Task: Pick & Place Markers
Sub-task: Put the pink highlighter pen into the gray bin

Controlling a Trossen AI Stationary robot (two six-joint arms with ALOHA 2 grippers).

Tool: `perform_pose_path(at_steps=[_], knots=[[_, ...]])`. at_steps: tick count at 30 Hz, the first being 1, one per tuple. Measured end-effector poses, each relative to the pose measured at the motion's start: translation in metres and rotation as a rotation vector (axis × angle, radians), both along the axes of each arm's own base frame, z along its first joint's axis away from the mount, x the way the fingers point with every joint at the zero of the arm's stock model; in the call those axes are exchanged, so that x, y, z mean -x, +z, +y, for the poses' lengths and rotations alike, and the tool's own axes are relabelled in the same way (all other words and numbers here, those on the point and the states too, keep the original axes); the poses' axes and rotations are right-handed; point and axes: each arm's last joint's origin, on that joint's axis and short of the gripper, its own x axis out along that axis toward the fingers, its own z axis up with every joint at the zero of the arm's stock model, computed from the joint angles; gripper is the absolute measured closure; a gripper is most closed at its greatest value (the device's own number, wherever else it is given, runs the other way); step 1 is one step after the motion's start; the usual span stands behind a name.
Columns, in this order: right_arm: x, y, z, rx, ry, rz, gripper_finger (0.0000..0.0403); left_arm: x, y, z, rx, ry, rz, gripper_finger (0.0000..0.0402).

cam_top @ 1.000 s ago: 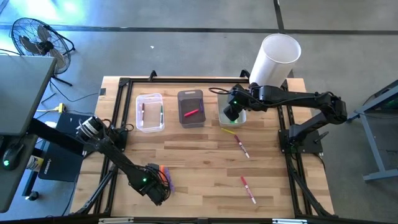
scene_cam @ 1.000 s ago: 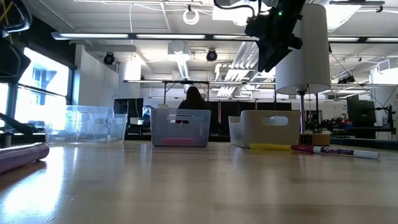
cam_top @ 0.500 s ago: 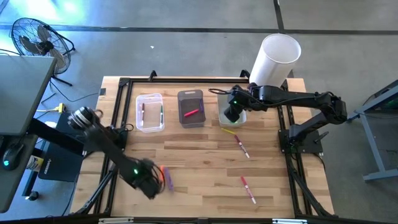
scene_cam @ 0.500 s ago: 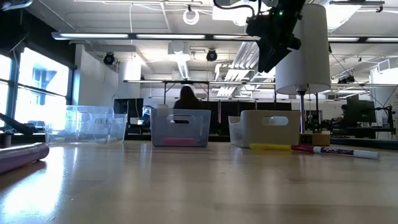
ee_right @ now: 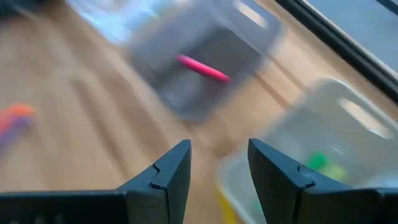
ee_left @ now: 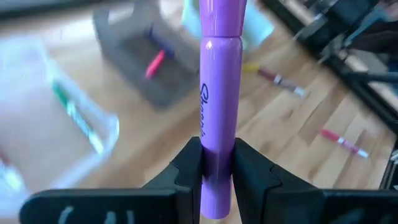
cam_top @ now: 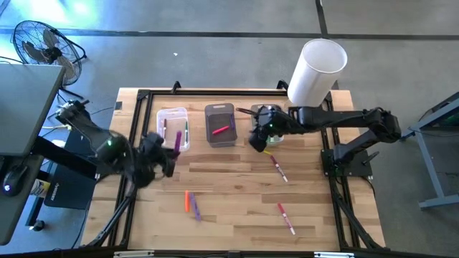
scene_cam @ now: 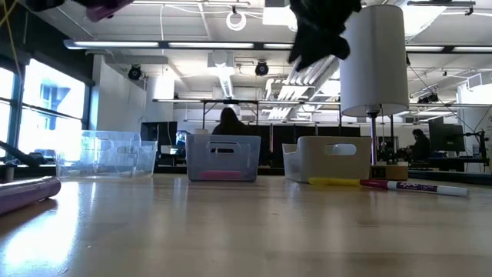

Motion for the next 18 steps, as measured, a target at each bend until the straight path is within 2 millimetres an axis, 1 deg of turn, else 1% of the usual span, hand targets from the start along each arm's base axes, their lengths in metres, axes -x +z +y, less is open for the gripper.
perform_pose_path(at_steps=[3,6,10,13,16,18], knots=[[-0.013,0.012,0.016,-0.003,0.063,-0.180,0.0257,-0.007,0.013,0.014,-0.082,-0.065,-0.035,0.0345],[-0.025,0.030,0.030,-0.001,0.112,-0.405,0.0264,-0.021,0.025,0.024,-0.146,-0.186,-0.071,0.0345],[-0.034,0.053,0.045,-0.003,0.185,-0.664,0.0272,-0.040,0.040,0.039,-0.196,-0.339,-0.175,0.0345],[-0.035,0.064,0.053,0.029,0.202,-0.772,0.0276,-0.053,0.051,0.051,-0.210,-0.431,-0.281,0.0345],[-0.035,0.073,0.060,0.041,0.183,-0.862,0.0276,-0.066,0.057,0.062,-0.216,-0.521,-0.373,0.0345],[-0.036,0.075,0.064,0.039,0.178,-0.902,0.0276,-0.072,0.060,0.069,-0.216,-0.564,-0.426,0.0345]])
